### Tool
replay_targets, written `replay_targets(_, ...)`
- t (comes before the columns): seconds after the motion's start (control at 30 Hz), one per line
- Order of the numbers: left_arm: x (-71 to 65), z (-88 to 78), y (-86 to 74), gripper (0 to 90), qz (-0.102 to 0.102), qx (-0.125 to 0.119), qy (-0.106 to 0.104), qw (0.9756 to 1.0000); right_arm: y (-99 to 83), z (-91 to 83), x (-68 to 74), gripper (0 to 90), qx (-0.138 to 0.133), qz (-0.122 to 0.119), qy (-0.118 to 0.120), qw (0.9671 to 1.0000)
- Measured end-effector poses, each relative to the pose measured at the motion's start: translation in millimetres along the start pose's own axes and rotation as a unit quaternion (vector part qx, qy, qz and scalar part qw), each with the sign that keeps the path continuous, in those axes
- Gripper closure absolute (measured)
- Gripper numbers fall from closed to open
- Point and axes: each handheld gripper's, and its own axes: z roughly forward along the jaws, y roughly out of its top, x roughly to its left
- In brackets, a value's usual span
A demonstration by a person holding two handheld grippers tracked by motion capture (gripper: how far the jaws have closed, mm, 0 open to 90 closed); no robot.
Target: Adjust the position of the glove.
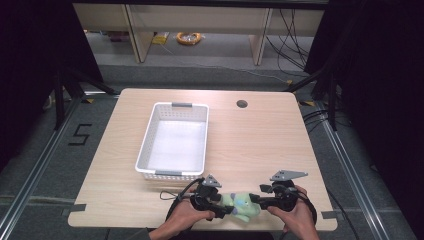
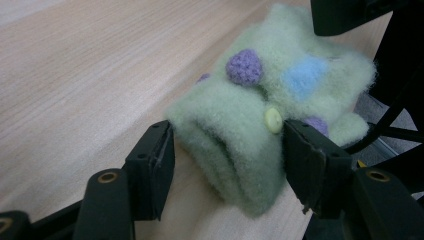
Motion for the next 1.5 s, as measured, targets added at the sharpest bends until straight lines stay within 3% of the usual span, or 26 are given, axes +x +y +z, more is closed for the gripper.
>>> replay_targets(0.07,-0.3,-0.8,0.5,38.4,-0.005,-0.001,0.000,1.0000,0.1,5.2,3.3,42.6,0.000,-0.003,0.006,1.0000)
replay_targets(0.1,0.2,-2.3,0.8,38.3,-0.003,0.005,0.000,1.0000,0.5,6.9,4.8,43.5,0.014,-0.007,0.007,0.9998)
replay_targets(0.13,0.0,-3.3,0.7,38.1,-0.004,0.004,0.002,1.0000,-0.8,11.4,8.5,44.3,0.014,0.009,0.015,0.9997)
replay_targets(0.17,0.4,-4.0,0.5,37.6,-0.003,0.005,0.002,1.0000,-0.9,14.1,7.0,44.4,0.019,-0.003,0.012,0.9997)
replay_targets(0.23,0.4,-3.3,-0.4,36.2,-0.009,0.009,0.004,0.9999,-1.1,15.1,7.6,44.5,0.048,0.010,0.016,0.9987)
replay_targets(0.27,0.5,-2.1,-0.7,36.1,-0.012,0.013,0.003,0.9998,-2.9,18.4,5.4,44.6,0.037,0.013,0.012,0.9992)
replay_targets(0.5,-2.5,2.6,-1.2,44.8,-0.012,0.009,-0.004,0.9999,-7.5,22.8,4.5,48.7,0.057,0.034,0.017,0.9976)
replay_targets(0.53,-1.1,2.5,-1.7,47.3,-0.014,0.010,-0.012,0.9998,-8.0,22.9,4.1,49.7,0.059,0.038,0.024,0.9973)
replay_targets(0.57,-0.3,2.7,-2.0,50.2,-0.011,0.009,-0.015,0.9998,-9.5,24.8,3.4,51.3,0.045,0.039,0.027,0.9979)
replay_targets(0.63,-1.0,3.0,-2.5,53.0,-0.007,0.009,-0.016,0.9998,-9.8,24.7,0.6,53.1,0.055,0.042,0.042,0.9967)
replay_targets(0.77,-1.7,3.9,-4.6,60.3,-0.004,0.003,-0.017,0.9998,-12.5,26.1,-3.4,57.6,0.043,0.059,0.056,0.9958)
replay_targets(0.83,-1.3,3.7,-4.6,62.6,0.000,0.003,-0.020,0.9998,-12.5,27.2,-5.0,59.7,0.044,0.055,0.070,0.9950)
replay_targets(0.97,-1.9,2.2,-4.7,66.8,0.003,0.001,-0.020,0.9998,-11.1,25.8,-1.7,67.0,0.044,0.037,0.066,0.9962)
replay_targets(1.07,-2.8,0.6,-4.6,69.7,0.016,-0.005,-0.019,0.9997,-10.7,23.2,-0.6,71.0,0.039,0.028,0.062,0.9969)
replay_targets(1.1,-2.8,-0.2,-4.6,70.3,0.019,-0.002,-0.020,0.9996,-10.5,22.7,-1.2,71.6,0.038,0.026,0.071,0.9964)
replay_targets(1.17,-3.3,-0.8,-4.4,71.1,0.022,-0.003,-0.019,0.9996,-10.6,20.5,-0.4,72.3,0.035,0.022,0.065,0.9970)
replay_targets(1.2,-4.1,-1.2,-4.3,71.3,0.022,-0.004,-0.019,0.9996,-10.5,20.5,-1.0,72.6,0.033,0.020,0.076,0.9963)
replay_targets(1.23,-3.8,-1.8,-4.0,71.5,0.023,-0.002,-0.017,0.9996,-10.4,18.9,0.6,72.8,0.033,0.019,0.066,0.9971)
replay_targets(1.47,-4.5,-4.7,-3.9,71.8,0.020,-0.004,-0.025,0.9995,-9.3,16.2,2.9,72.9,0.030,0.015,0.077,0.9965)
replay_targets(1.5,-4.5,-5.0,-3.7,71.8,0.020,-0.004,-0.026,0.9994,-8.9,16.1,2.3,72.9,0.024,0.006,0.076,0.9968)
